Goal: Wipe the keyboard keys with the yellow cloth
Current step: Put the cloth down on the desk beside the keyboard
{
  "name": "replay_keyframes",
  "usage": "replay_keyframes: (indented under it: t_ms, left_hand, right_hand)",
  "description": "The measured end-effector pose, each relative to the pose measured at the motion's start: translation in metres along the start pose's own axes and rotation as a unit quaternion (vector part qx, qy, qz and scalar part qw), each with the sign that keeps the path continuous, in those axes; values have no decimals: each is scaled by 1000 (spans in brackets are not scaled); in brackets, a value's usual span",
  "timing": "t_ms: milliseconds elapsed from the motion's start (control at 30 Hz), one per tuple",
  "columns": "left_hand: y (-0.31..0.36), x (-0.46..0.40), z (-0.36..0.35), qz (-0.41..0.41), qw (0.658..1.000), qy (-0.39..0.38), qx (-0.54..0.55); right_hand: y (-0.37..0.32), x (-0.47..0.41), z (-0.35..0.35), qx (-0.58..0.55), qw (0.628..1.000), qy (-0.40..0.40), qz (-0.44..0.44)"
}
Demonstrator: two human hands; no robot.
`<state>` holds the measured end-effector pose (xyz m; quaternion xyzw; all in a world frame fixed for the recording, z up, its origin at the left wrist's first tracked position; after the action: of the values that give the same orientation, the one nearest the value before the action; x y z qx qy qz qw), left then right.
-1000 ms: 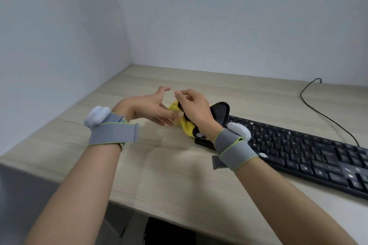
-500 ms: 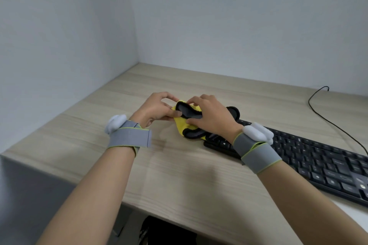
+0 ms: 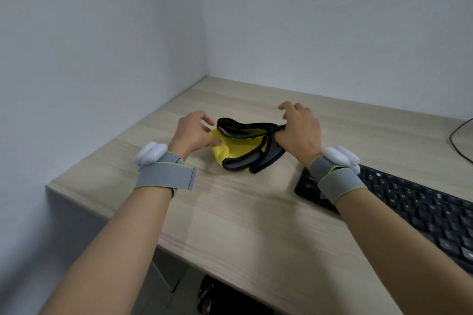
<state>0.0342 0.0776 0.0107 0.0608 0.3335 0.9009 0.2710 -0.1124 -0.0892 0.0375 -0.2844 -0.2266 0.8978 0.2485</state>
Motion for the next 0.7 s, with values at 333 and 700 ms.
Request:
replay_keyframes:
  t_ms: [333,700]
  left_hand:
    - [42,-3,-9,-90,946,147,-273]
    - [59,-20,-78,-234,924,-92,-290]
  right_hand:
    - [-44,5,4,-149,980,96,90]
    - [-29,2,-27,-123,989,-54,59]
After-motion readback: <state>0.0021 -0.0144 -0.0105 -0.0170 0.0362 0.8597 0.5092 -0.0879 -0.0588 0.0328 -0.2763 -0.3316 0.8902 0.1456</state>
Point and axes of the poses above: each hand's wrist, its own x-axis away from the middle knuckle, its own z-axis out of the back of the hand, y = z × x, the point moved 6 cm from there along -x, towards the middle knuckle, and after that the axes turned 14 degrees about -x, right-handed, at the moved point
